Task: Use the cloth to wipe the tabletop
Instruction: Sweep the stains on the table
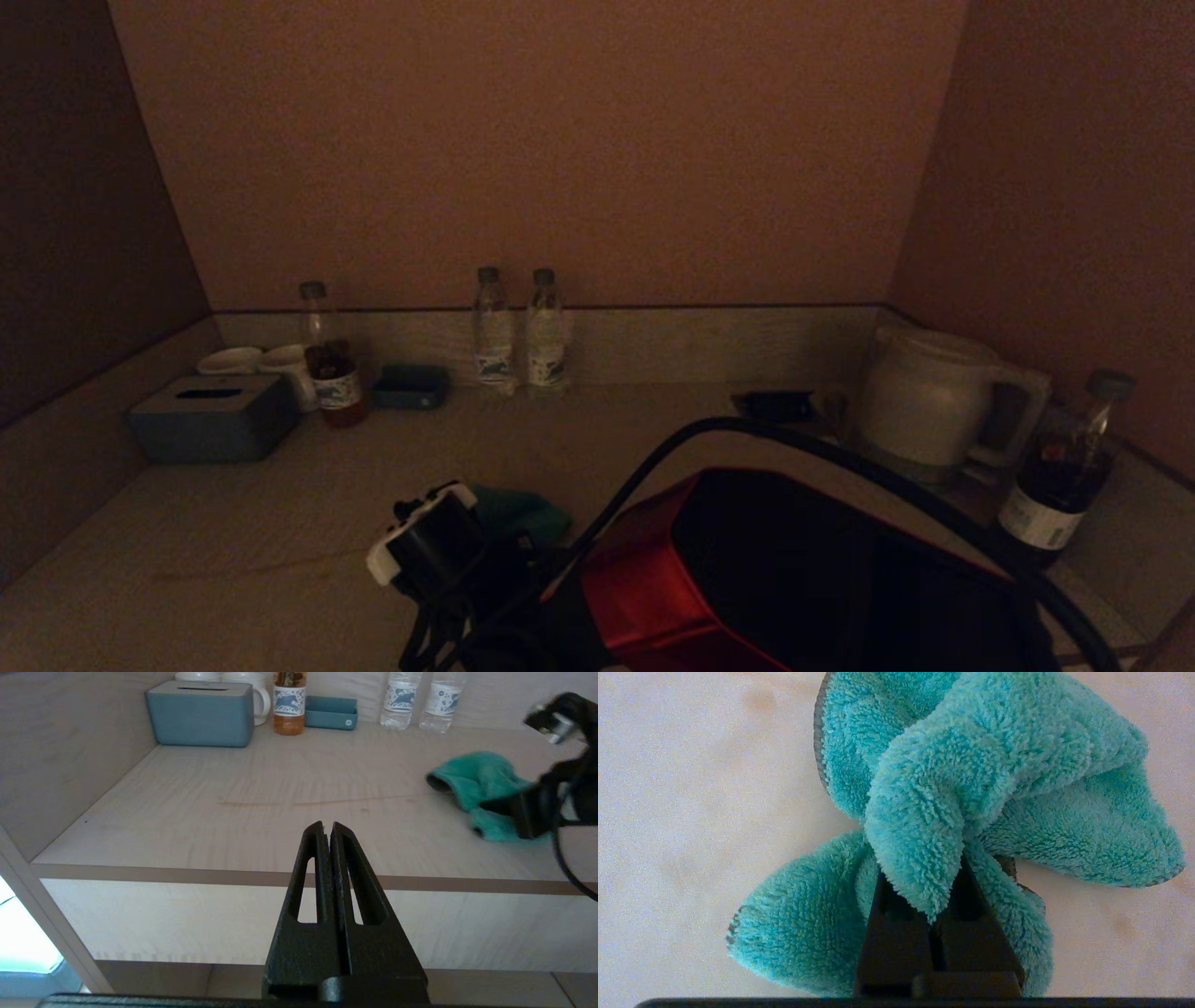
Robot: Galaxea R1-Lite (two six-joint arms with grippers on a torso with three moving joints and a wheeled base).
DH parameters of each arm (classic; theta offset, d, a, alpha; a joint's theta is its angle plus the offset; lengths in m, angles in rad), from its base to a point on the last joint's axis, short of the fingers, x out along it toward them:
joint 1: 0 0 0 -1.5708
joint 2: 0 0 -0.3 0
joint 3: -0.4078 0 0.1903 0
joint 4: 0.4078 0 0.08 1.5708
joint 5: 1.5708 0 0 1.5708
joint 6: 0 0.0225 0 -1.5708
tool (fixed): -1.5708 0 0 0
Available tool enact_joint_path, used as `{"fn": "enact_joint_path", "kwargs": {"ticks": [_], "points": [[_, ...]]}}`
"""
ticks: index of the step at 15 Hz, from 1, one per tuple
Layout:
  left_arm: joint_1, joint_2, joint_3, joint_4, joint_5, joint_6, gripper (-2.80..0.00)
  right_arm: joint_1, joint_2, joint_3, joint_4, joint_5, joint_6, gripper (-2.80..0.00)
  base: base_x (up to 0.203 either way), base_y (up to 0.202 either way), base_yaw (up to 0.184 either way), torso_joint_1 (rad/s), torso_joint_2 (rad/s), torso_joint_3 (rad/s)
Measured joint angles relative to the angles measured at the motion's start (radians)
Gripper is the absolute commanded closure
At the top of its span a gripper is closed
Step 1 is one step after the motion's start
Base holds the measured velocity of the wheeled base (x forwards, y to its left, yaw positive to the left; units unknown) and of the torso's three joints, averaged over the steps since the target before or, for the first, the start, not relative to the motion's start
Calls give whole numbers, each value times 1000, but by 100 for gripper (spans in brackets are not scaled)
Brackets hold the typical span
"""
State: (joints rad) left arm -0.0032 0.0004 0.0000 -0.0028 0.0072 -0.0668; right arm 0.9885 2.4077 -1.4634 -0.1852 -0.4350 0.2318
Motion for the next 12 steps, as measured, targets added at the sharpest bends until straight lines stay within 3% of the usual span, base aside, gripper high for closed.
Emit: {"fn": "enact_joint_path", "kwargs": {"ticks": [5,12], "points": [[0,0,0,0,0,0,0,-104,-72,187,-89,-52,5,0,0,0,0,0,0,0],[-1,0,0,0,0,0,0,-314,-142,384,-219,-59,5,0,0,0,0,0,0,0]]}}
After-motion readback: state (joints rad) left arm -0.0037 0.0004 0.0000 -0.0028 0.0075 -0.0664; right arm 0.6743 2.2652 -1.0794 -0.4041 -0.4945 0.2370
